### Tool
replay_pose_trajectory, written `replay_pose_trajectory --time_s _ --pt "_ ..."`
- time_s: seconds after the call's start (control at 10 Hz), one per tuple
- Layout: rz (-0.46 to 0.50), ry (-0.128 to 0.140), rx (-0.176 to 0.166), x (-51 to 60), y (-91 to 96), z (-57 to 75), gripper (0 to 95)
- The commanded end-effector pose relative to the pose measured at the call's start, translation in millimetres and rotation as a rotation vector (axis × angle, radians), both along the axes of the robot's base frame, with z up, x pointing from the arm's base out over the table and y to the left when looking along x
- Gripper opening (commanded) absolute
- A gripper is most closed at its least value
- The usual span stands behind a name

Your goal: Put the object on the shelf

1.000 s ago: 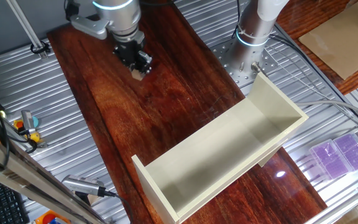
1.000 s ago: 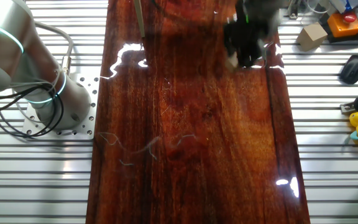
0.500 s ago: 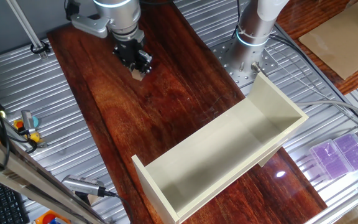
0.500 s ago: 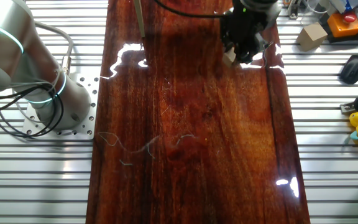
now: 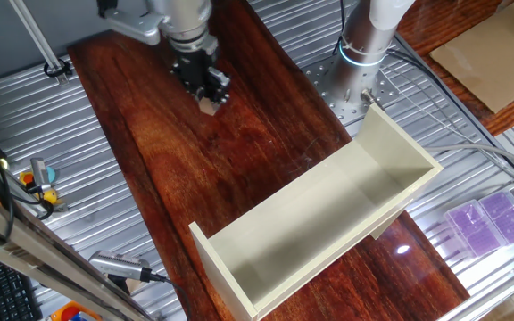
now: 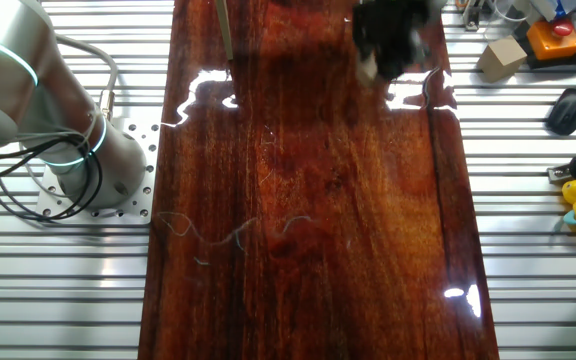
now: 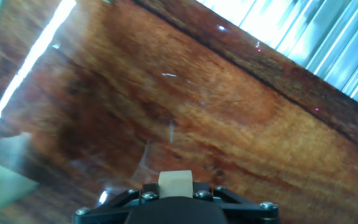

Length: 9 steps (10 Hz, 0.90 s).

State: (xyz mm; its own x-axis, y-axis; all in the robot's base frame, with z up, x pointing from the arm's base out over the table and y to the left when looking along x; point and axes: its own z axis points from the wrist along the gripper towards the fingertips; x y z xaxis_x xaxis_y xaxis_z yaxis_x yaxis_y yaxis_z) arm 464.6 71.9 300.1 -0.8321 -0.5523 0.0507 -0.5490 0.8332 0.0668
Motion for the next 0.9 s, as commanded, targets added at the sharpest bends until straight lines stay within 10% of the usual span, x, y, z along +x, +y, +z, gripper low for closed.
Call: replay_pose_trajectory --time_s 0.1,0.9 --pt "0.003 0.006 -0.012 -0.5 4.2 5.6 0.0" --pt "0.101 -0.003 0.043 -4.4 16.9 3.2 0.0"
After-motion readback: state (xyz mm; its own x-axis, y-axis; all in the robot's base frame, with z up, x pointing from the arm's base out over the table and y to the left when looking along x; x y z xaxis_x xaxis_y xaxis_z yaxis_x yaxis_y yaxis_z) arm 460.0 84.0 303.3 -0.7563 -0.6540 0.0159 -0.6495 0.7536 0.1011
